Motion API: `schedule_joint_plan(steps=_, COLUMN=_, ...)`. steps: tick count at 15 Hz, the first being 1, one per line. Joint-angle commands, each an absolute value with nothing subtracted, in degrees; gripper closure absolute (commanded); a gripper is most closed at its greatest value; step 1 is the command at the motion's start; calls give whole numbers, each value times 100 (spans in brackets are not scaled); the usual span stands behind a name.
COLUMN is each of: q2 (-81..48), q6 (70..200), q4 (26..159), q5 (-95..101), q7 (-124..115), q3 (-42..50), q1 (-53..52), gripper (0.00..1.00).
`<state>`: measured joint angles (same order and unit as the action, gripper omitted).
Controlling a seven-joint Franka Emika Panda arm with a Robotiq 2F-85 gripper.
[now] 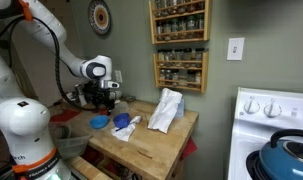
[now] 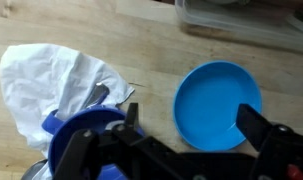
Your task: Pour some water from the blue bowl into the orange bowl then pour some water from the orange bowl into the blue cup
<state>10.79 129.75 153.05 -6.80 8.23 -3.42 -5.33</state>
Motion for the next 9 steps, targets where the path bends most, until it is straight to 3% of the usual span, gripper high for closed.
schedule_joint_plan(steps=1, q2=875, q6=13185, q4=15455, q5=-865, q7=947, q3=-357, q1=-638, gripper=0)
schedule_joint_plan(steps=3, q2=777, q6=13229, q4=15477, q5=-887, q7=896, q3=-383, q1=-652, gripper=6)
schedule_joint_plan(steps=5, q2=664, q6=13314, q4=15497, q5=-1017, q7=917, q3=-389, q1=-670, gripper=34)
schedule_joint_plan(steps=7, q2=583, q6=13542, q4=15540, q5=-1117, q7=920, q3=-408, q1=-680, gripper=46)
schedule_joint_plan(steps=8, q2=542, q6=13630, q4=15552, q5=-1192, q7=941, q3=-411, q1=-685, gripper=15)
schedule_joint_plan(steps=9, q2=508, q6=13749, q4=15576, q5=-1198, q7=904, q3=-420, q1=-676, gripper=13)
